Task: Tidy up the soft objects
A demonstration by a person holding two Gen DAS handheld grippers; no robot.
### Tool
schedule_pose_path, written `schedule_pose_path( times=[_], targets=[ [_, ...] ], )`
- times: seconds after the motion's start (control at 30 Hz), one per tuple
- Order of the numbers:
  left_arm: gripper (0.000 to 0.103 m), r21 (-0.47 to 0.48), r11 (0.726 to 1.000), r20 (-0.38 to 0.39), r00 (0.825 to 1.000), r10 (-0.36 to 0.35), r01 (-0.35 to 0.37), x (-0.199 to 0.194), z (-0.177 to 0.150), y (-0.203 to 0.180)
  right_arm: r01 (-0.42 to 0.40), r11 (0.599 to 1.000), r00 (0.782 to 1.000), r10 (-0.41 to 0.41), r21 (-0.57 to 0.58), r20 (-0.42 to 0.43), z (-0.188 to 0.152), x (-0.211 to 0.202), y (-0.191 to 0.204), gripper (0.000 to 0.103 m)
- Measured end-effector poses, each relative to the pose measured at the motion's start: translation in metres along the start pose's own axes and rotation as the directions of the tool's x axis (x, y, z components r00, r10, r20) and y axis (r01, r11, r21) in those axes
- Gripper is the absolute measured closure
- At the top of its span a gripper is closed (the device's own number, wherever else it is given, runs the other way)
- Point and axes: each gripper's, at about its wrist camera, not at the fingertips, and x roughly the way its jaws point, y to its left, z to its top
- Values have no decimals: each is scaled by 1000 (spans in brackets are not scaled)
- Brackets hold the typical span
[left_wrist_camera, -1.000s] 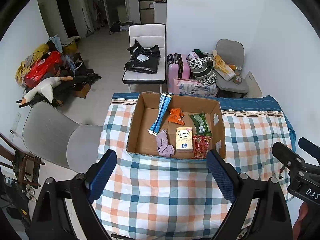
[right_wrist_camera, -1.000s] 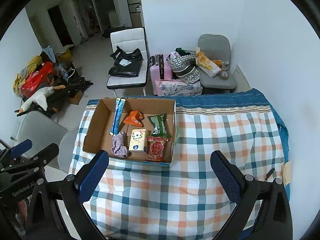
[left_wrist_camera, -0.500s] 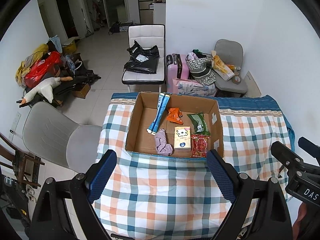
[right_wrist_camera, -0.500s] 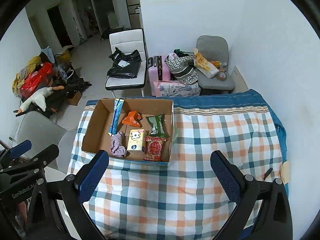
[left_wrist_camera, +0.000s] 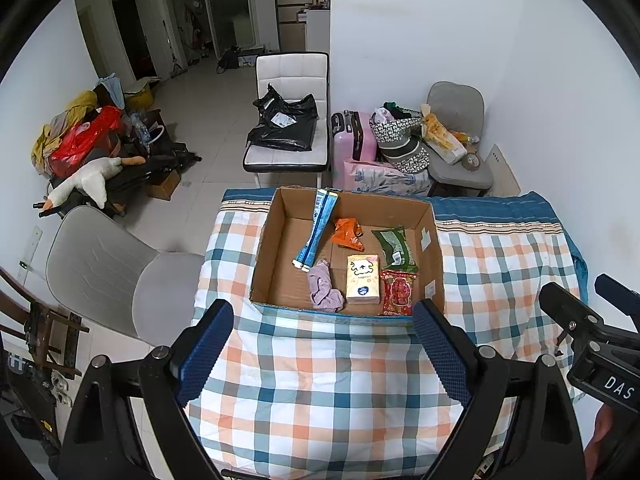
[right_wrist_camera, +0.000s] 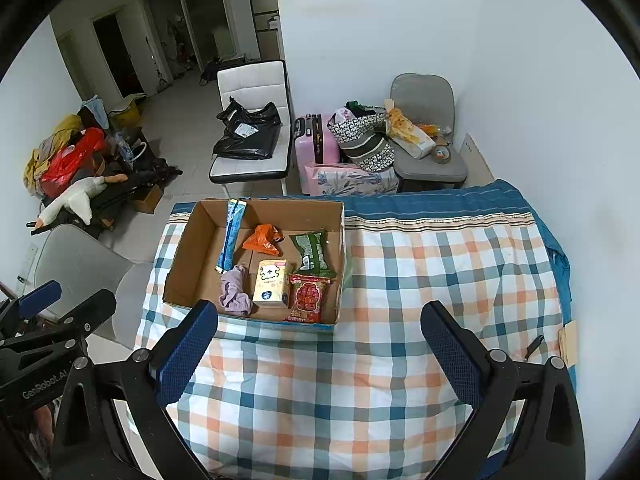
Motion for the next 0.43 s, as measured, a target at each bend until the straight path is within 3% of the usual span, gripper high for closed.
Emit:
schedule_pose_path(
  times=[0.43],
  targets=[
    [11,1,1000,1,1000,7,-7,-10,3,-2,-2,1000,1000,2,4,-2,-2,-2,-5,0]
  ],
)
